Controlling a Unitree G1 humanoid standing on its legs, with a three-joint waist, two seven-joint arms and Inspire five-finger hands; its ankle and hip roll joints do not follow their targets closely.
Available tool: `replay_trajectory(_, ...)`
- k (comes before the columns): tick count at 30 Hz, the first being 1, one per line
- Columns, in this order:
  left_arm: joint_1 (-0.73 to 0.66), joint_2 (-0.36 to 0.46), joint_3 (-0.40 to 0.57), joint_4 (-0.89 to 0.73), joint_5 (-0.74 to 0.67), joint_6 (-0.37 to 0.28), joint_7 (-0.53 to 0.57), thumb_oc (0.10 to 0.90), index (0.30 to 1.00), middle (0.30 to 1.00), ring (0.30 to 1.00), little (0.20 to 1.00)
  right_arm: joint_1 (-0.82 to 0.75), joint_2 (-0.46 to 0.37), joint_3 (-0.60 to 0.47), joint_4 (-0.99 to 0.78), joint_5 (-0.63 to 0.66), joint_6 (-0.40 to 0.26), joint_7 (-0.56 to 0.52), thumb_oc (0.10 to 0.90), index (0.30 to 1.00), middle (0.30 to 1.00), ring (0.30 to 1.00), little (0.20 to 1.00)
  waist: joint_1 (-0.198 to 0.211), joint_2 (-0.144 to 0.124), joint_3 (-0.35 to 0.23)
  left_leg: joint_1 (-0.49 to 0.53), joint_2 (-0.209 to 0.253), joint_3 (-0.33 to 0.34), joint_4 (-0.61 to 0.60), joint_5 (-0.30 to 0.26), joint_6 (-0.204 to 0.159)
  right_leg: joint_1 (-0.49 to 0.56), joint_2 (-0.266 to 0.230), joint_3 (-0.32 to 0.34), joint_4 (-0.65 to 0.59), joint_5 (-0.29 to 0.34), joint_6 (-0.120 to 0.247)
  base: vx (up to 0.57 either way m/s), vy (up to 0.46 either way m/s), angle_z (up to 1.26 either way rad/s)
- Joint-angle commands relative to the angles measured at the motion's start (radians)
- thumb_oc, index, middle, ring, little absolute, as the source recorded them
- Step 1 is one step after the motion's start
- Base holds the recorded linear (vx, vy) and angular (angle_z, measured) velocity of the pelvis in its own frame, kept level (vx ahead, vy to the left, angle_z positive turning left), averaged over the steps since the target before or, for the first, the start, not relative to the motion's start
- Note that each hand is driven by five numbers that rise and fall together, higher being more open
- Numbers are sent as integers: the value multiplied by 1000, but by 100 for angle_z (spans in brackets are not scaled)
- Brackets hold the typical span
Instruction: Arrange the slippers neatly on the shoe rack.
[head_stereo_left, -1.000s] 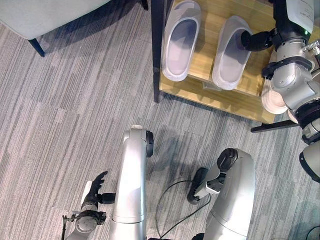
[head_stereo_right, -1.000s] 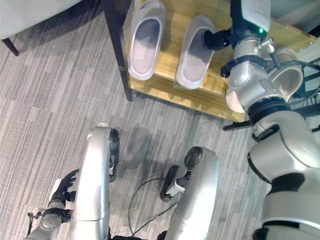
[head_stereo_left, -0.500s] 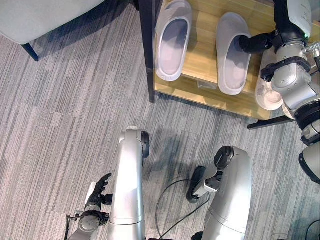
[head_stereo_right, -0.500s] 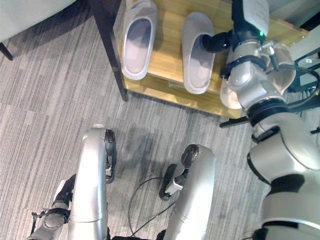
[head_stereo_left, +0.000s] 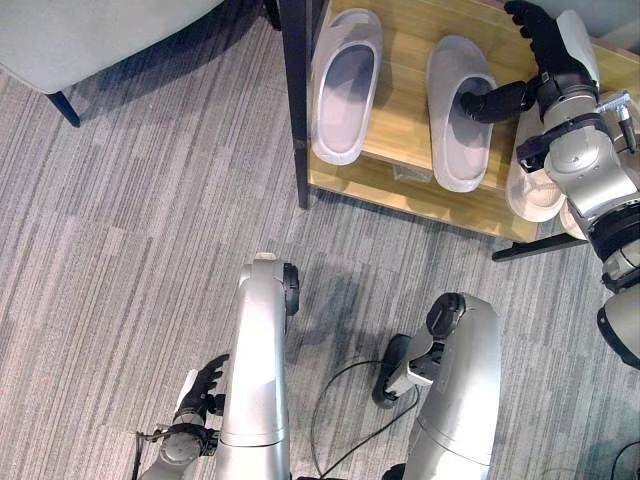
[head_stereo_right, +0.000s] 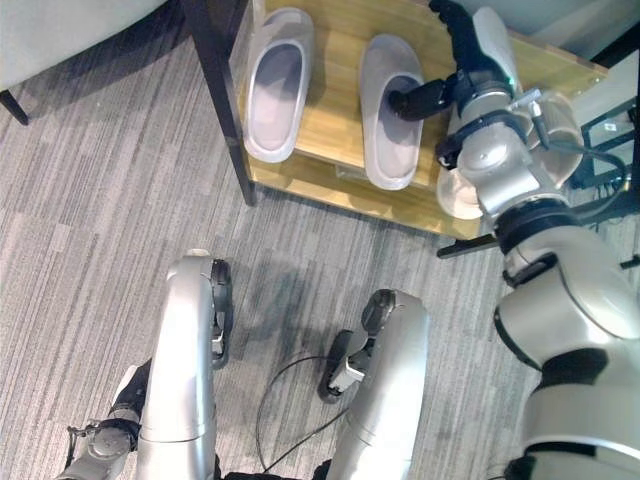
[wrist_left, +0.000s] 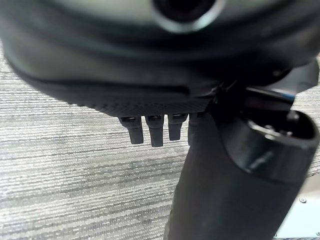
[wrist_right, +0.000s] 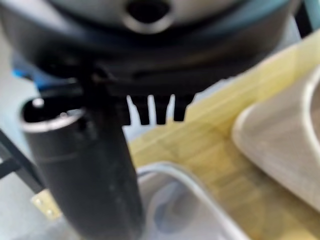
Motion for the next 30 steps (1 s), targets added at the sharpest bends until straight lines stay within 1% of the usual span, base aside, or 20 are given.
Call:
replay_trajectory(1,20,-21,-58,16,-17,-5,-10,800,900,900,900,900,-119,-91,-19,-48,93,-56,-5,800,900,900,900,900,27,1,-1,113,-2,-63,17,-260,81,-6,10,102,-50,2,-129,0,0,0)
replay_trajectory(4,17,-29,-58,11,-9,-10,-1,800,900,900,900,900,-92,-121,-20,-137,111,-83,-3,800,900,900,900,900,23,-3,-1,113,-1,-62,18,-259,80,-6,11,103,-49,3,-128,0,0,0)
replay_trajectory(5,23,-29,-55,-26,-8,-16,2,800,900,900,900,900,-56,-158,-44,-224,149,-113,-5,800,900,900,900,900,16,-5,-1,113,0,-60,17,-259,80,-6,10,105,-50,4,-128,0,0,0)
replay_trajectory(6,26,-26,-53,-44,-10,-19,2,800,900,900,900,900,-41,-167,-59,-245,162,-122,-10,800,900,900,900,900,14,-5,-1,113,0,-59,16,-258,80,-6,9,105,-50,4,-127,0,0,0)
replay_trajectory(7,26,-24,-54,-45,-11,-18,2,800,900,900,900,900,-36,-168,-63,-248,161,-122,-11,800,900,900,900,900,15,-6,-1,113,0,-59,16,-258,80,-6,10,105,-50,4,-127,0,0,0)
replay_trajectory(10,24,-19,-56,-79,-11,-26,5,800,900,900,900,900,4,-184,-109,-297,195,-149,-20,800,900,900,900,900,11,-5,-1,113,-1,-57,20,-257,81,-6,12,104,-49,5,-126,0,0,0)
replay_trajectory(12,25,-18,-56,-80,-11,-26,5,800,900,900,900,900,6,-185,-111,-298,195,-149,-20,800,900,900,900,900,12,-6,-1,113,-1,-57,20,-257,80,-6,12,104,-49,5,-126,0,0,0)
replay_trajectory(13,21,-16,-56,-94,-11,-27,6,800,900,900,900,900,28,-188,-130,-315,235,-158,-4,800,900,900,900,900,9,-4,-1,113,-1,-56,23,-258,81,-6,13,105,-48,5,-126,0,0,0)
replay_trajectory(14,20,-16,-56,-96,-10,-26,8,800,900,900,900,900,36,-189,-135,-325,244,-160,-3,800,900,900,900,900,9,-3,-1,113,-1,-57,24,-257,81,-6,13,105,-47,5,-126,0,0,0)
replay_trajectory(16,18,-22,-51,-94,-13,-28,13,800,900,900,900,900,54,-198,-146,-356,239,-166,-14,800,900,900,900,900,4,-3,-1,113,-1,-57,25,-257,82,-6,12,107,-43,2,-126,0,0,0)
replay_trajectory(18,20,-32,-47,-85,-11,-28,22,800,900,900,900,900,84,-207,-186,-397,222,-185,-52,800,900,900,900,900,-2,-4,-1,113,-1,-55,24,-257,83,-6,12,108,-41,1,-126,-3,9,-2)
replay_trajectory(19,20,-30,-48,-85,-11,-28,22,800,900,900,900,900,91,-207,-193,-401,219,-184,-55,800,900,900,900,900,-1,-5,-1,113,-1,-55,25,-257,83,-6,12,108,-41,1,-126,0,0,0)
replay_trajectory(20,19,-40,-40,-74,-9,-27,28,800,900,900,900,900,113,-208,-222,-425,183,-197,-90,800,900,900,900,900,-7,-6,-1,113,0,-52,24,-258,84,-6,13,110,-41,1,-126,0,0,0)
replay_trajectory(21,22,-58,-31,-52,2,-23,40,800,900,900,900,900,179,-204,-302,-478,121,-213,-142,800,900,900,900,900,-16,-10,-1,113,-1,-49,22,-259,87,-6,15,114,-41,0,-125,0,0,0)
replay_trajectory(23,22,-54,-33,-52,3,-24,41,800,900,900,900,900,192,-205,-315,-486,115,-211,-146,800,900,900,900,900,-12,-12,-1,113,-1,-49,22,-259,87,-6,15,114,-40,1,-124,0,0,0)
replay_trajectory(24,20,-73,-21,-32,21,-21,54,800,900,900,900,900,287,-185,-439,-556,38,-230,-220,800,900,900,900,900,-22,-12,-1,113,-3,-41,26,-261,90,-6,16,116,-37,-2,-124,0,0,0)
replay_trajectory(26,19,-78,-16,-23,28,-20,58,800,900,900,900,900,310,-178,-471,-575,8,-231,-245,800,900,900,900,900,-24,-12,-1,113,-3,-39,27,-262,91,-6,17,116,-36,-3,-124,0,0,0)
replay_trajectory(27,19,-84,-12,-17,36,-20,67,800,900,900,900,900,344,-162,-513,-607,-4,-239,-263,800,900,900,900,900,-27,-13,-1,113,-4,-37,28,-262,91,-6,19,116,-33,-4,-123,0,0,0)
replay_trajectory(30,15,-95,-2,-9,46,-16,77,800,900,900,900,900,419,-124,-594,-676,-28,-251,-291,800,900,900,900,900,-30,-13,-1,113,-8,-34,31,-262,92,-6,20,116,-29,-7,-125,0,0,0)
